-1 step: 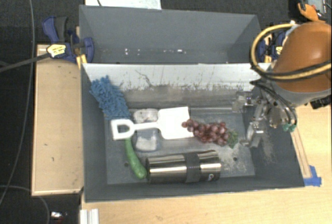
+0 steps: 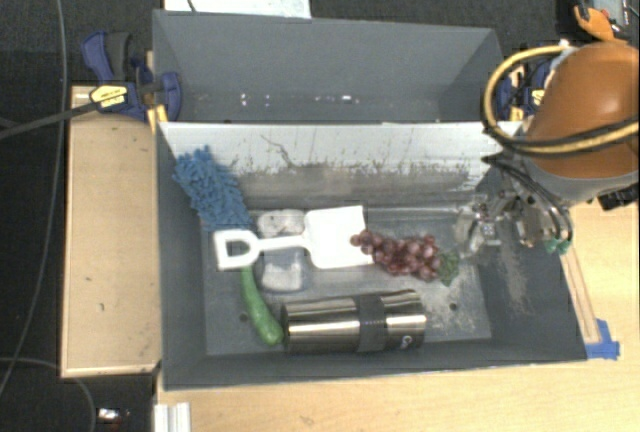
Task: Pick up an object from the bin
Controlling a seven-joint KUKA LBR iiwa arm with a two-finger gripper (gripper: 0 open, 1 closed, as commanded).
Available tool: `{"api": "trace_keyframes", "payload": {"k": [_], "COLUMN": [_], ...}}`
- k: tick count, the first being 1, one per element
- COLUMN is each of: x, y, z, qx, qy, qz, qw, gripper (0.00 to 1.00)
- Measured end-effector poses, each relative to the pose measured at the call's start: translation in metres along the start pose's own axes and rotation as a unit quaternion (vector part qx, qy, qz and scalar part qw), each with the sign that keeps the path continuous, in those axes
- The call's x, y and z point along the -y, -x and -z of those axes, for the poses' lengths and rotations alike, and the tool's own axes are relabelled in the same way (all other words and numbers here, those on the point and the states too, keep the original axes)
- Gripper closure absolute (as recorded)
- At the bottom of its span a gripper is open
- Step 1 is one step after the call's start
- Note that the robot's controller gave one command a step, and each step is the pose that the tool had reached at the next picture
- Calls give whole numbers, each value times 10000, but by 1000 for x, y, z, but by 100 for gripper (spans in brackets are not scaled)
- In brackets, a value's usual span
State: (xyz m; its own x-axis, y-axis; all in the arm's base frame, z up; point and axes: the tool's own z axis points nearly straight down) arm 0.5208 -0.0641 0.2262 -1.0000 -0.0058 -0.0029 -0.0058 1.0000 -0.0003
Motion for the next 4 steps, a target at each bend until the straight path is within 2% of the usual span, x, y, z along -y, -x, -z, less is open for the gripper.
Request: {"api": "trace_keyframes", "payload": {"k": [1,2,3,4], "x": [0,-41,-87,-86], "y": [0,8,24,2], "z": [0,-12,-85,-96], "qx": [0,5,-12,160], "qy": [0,5,14,-11], "qz": [1,807,1408,1505], "qw": [10000,9967,9900,9885], "gripper": [100,100,100,0]}}
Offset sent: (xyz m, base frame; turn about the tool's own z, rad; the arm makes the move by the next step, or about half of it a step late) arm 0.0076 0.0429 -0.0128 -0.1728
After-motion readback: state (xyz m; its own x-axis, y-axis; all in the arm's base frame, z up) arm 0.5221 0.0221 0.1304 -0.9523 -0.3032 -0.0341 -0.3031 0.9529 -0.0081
